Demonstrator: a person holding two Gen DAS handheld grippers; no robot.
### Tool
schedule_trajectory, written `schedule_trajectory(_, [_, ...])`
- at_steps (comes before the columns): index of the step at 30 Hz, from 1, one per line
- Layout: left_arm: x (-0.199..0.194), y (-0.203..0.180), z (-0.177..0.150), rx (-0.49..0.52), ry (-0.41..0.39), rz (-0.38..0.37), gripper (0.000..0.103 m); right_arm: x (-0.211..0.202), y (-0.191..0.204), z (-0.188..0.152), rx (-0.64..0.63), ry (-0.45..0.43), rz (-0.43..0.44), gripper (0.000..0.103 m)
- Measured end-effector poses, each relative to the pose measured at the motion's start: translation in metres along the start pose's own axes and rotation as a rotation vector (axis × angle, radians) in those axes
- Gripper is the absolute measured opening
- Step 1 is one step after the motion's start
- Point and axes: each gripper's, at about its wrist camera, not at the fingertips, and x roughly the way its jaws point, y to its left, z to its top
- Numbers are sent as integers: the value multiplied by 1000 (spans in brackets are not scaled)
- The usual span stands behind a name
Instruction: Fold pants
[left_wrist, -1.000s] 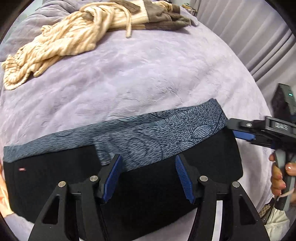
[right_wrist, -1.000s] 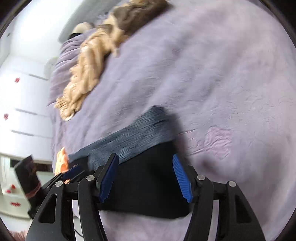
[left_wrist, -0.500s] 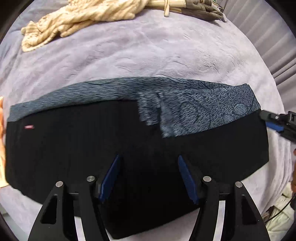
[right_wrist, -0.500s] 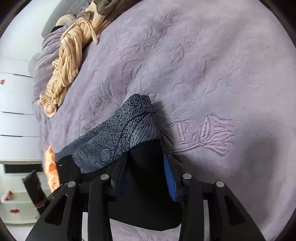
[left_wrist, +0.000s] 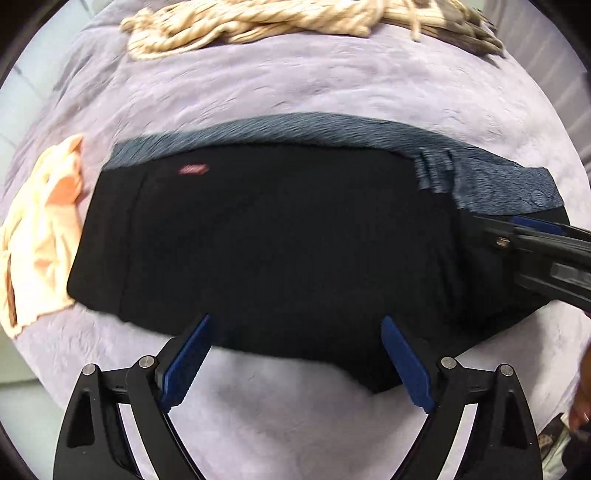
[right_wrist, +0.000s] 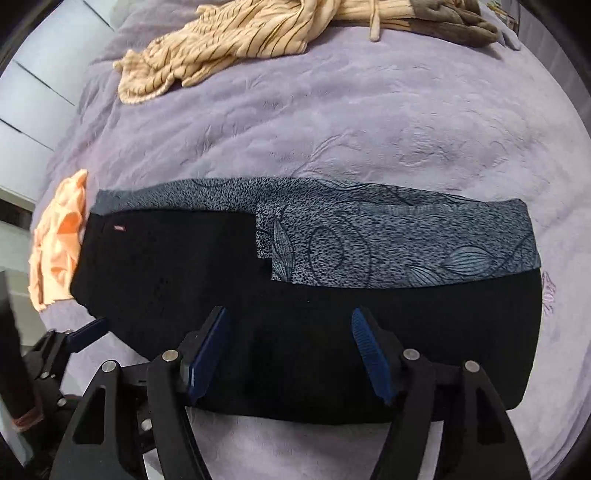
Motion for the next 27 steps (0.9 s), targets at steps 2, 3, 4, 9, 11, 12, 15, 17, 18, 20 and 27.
schedule_trajectory(2, [1,13,-7,-21,10,2,92,18,8,2,-43,24,-110,44])
schedule_trajectory(3, [0,21,-11,-35,13,4,92,28,8,2,-53,47,-124,24])
schedule_trajectory(4, [-1,28,-15,-46,12,2,92,35,3,1,-18,74,-90,15])
schedule_trajectory(9, [-2,51,-33,-81,28,-3,92,32,-11,3,110,114,153,0])
schedule_trajectory(11, [-6,57,-38,-91,34,5,92,43,0,-1,83,148,163,0])
schedule_trajectory(12, [-8,61,-39,-93,21,0,92,42,3,-2,94,134,199,0])
schedule_trajectory(15, [-10,69,-43,-86,3,1,92,18,-2,0,109,40,186,3])
schedule_trajectory(17, [-8,72,-47,-91,12,-8,92,5,-5,9,64,-12,88,17])
schedule_trajectory(18, [-8,69,-41,-94,16,-10,92,-1,-10,14,52,-36,49,18])
schedule_trajectory(20, [-7,66,-39,-98,12,-10,92,-5,-20,26,84,-50,55,18])
schedule_trajectory(27, [0,63,-32,-104,21,-9,92,46,-26,43,206,27,272,21])
